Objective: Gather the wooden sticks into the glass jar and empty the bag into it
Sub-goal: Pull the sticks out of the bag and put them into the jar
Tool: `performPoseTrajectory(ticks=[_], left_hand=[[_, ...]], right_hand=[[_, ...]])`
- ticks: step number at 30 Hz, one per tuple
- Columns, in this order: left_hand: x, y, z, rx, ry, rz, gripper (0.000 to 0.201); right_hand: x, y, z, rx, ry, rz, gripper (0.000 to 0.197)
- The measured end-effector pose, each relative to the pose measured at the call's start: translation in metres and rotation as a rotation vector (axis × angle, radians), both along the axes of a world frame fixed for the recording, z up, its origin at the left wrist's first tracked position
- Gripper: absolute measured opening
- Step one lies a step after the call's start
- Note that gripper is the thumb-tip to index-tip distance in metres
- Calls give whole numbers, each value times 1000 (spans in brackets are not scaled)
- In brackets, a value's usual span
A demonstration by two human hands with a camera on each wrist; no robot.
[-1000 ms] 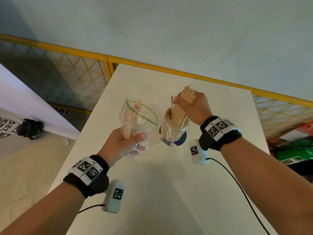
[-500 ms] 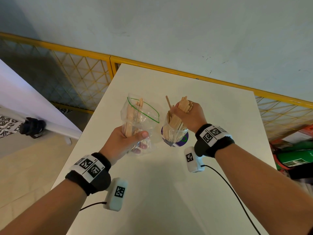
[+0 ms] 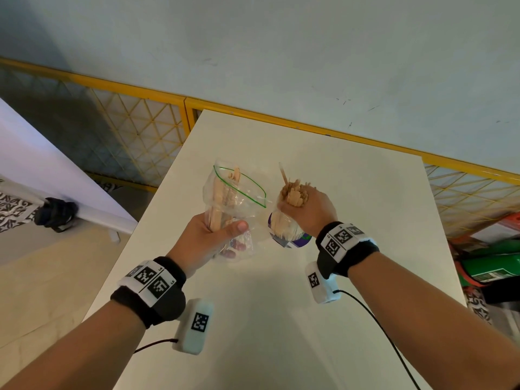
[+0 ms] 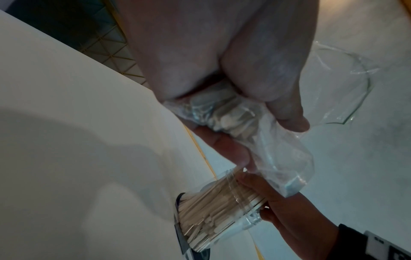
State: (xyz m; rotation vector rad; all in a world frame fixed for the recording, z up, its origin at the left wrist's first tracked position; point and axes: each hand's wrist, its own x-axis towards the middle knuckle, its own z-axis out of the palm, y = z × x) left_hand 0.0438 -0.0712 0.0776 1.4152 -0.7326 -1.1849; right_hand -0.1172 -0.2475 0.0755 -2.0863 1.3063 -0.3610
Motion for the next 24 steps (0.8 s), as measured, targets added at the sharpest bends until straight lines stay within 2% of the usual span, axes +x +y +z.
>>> performPoseTrajectory(ticks=[5,7,9,11,16,21,24], left_hand=[[0,2,1,-2,-5,0,48],[0,2,1,-2,-5,1,47],[-1,3,1,-2,-5,4,46],[-2,2,0,4,-4,8,38],[-7,3,-1,16,4,2,36],[-8,4,-2,24,11,3,37],[-6,5,-1,14,10,0,38]], right_hand=[[-2,4,-3,-58,95,-52,42],[-4,4,-2,-68,87,-67,48],[-7,6,2,-85,64,-82,62],[-10,7,3,-140,58,-94,71],[-10,7,-8,-361,121,4,62],[-5,11,-15,-377,264,91,56],[-2,7,-8,-341,293,90,60]])
